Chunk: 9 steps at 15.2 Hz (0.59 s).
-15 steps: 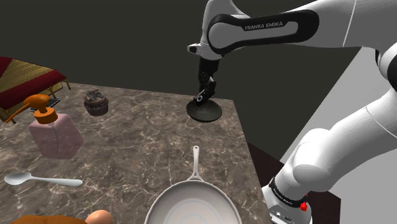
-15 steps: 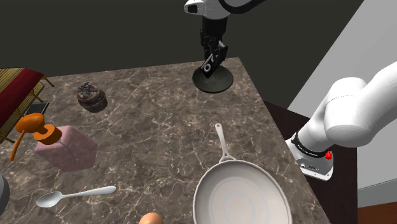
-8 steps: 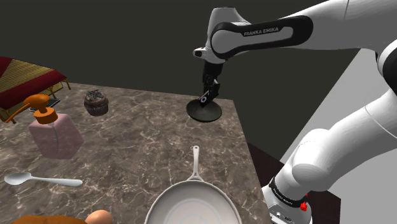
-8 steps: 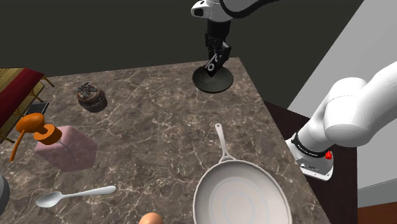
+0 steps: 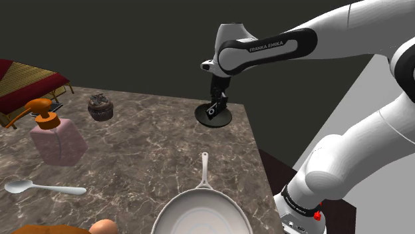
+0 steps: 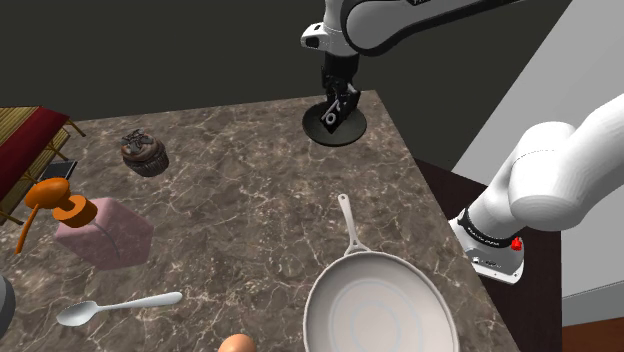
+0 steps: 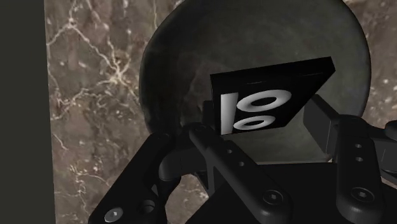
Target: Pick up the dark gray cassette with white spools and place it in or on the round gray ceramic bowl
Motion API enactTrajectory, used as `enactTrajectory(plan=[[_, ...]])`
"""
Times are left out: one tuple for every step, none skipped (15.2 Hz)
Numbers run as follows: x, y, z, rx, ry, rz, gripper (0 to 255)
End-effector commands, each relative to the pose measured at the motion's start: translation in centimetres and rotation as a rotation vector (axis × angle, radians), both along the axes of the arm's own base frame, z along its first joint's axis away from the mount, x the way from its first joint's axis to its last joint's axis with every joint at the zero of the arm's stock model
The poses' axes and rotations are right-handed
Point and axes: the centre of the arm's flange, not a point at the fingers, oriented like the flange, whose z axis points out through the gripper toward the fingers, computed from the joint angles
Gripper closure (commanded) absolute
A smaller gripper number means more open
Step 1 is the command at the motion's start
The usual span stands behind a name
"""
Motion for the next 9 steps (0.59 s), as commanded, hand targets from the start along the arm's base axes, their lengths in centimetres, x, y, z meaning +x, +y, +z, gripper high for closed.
enactTrajectory(plan=[[0.07, -0.08, -1.13, 0.0, -0.001, 0.0, 255], [0.07, -0.08, -1.94, 0.0, -0.001, 0.0, 255], [0.07, -0.08, -1.94, 0.0, -0.001, 0.0, 255], [0.07, -0.08, -1.94, 0.0, -0.001, 0.0, 255], [0.07, -0.08, -1.94, 0.0, -0.001, 0.0, 255], [0.07, -0.08, -1.94, 0.0, -0.001, 0.0, 255], [0.07, -0.08, -1.94, 0.0, -0.001, 0.0, 255], [0.07, -0.08, -1.94, 0.0, -0.001, 0.0, 255], [0.07, -0.08, -1.94, 0.0, -0.001, 0.0, 255]])
